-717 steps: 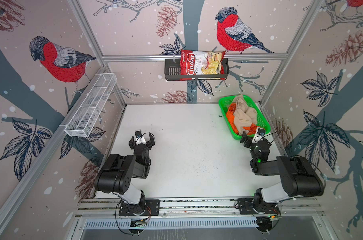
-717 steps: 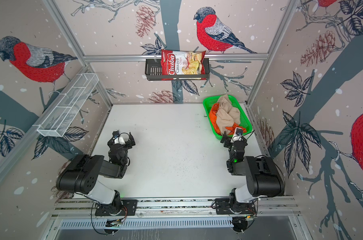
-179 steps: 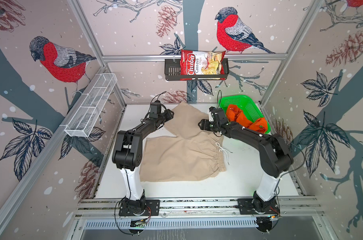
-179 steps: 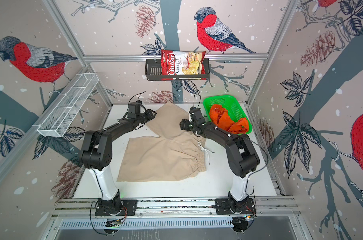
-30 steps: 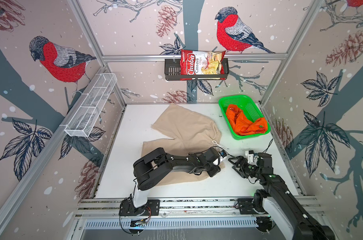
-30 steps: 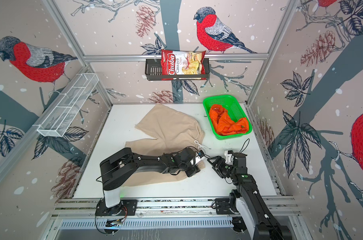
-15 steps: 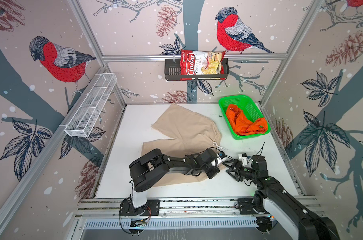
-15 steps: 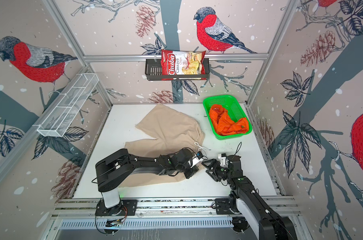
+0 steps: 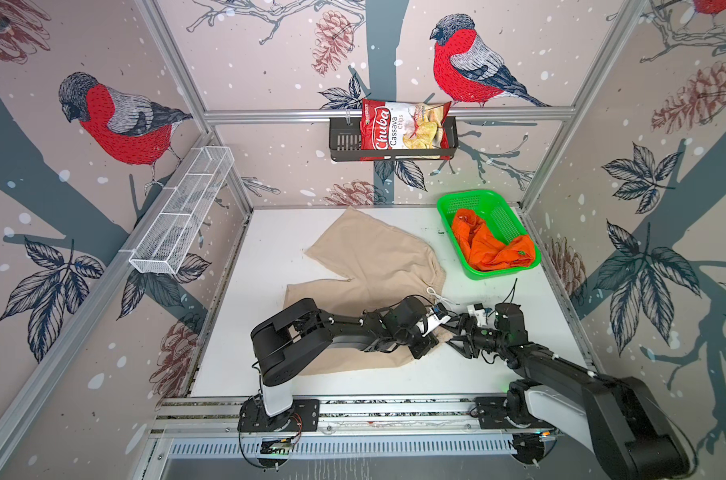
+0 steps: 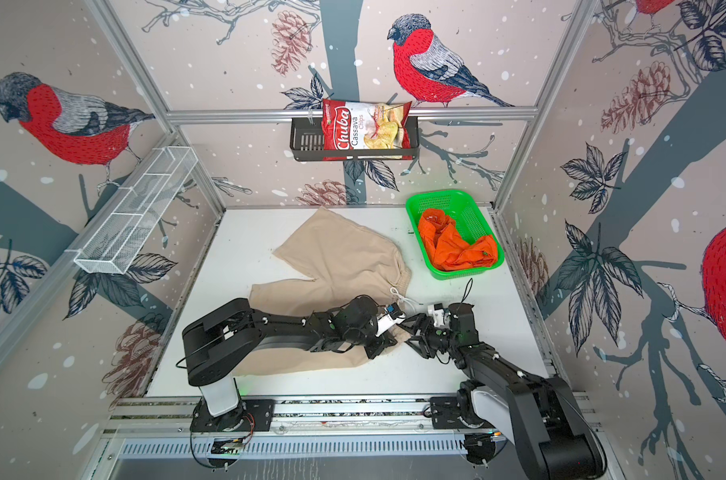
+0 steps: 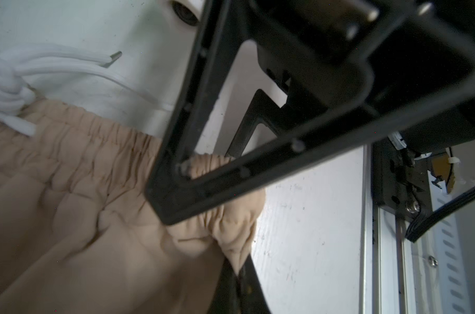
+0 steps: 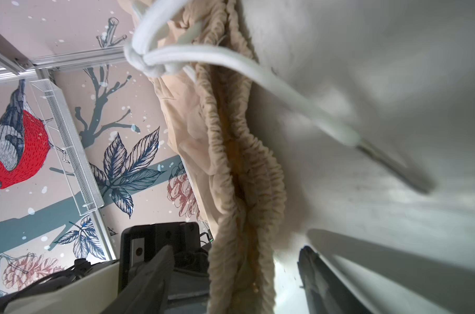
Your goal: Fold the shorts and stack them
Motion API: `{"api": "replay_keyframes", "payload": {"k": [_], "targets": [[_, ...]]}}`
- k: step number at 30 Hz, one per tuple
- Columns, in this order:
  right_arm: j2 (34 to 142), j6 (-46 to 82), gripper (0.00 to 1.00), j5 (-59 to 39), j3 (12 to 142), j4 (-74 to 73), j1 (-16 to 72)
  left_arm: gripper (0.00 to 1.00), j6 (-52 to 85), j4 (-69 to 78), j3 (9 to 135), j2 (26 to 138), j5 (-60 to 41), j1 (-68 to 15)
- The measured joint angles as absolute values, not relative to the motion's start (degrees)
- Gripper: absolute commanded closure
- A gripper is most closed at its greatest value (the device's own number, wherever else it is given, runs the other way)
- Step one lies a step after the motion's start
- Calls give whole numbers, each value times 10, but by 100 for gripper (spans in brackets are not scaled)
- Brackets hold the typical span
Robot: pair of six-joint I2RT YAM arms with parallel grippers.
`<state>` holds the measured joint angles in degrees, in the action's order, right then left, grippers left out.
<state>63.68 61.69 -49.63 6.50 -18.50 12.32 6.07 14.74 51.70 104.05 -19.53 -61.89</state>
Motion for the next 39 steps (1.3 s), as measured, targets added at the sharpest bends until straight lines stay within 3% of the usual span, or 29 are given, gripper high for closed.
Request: {"api": "replay_keyframes", "payload": {"k": [6, 9, 12, 14, 18, 29, 39], "targets": [[714, 583, 42, -515, 87, -199, 128, 87, 60, 151, 512, 1037, -197, -619], [742, 566, 58, -516, 97, -200, 128, 72, 60, 151, 509, 1031, -196, -618], [757, 548, 75, -516, 102, -195, 128, 64, 61, 152, 502, 1019, -196, -614], [762, 539, 86, -515, 103, -194, 128, 62, 70, 156, 492, 1007, -202, -601], [762, 527, 95, -511, 103, -192, 128, 62, 93, 160, 477, 975, -207, -563], [723, 538, 99, -459, 104, -197, 138, 63, 201, 77, 517, 966, -86, -406], [724, 572, 99, -417, 108, -235, 161, 63, 252, 61, 527, 1042, -84, -302]]}}
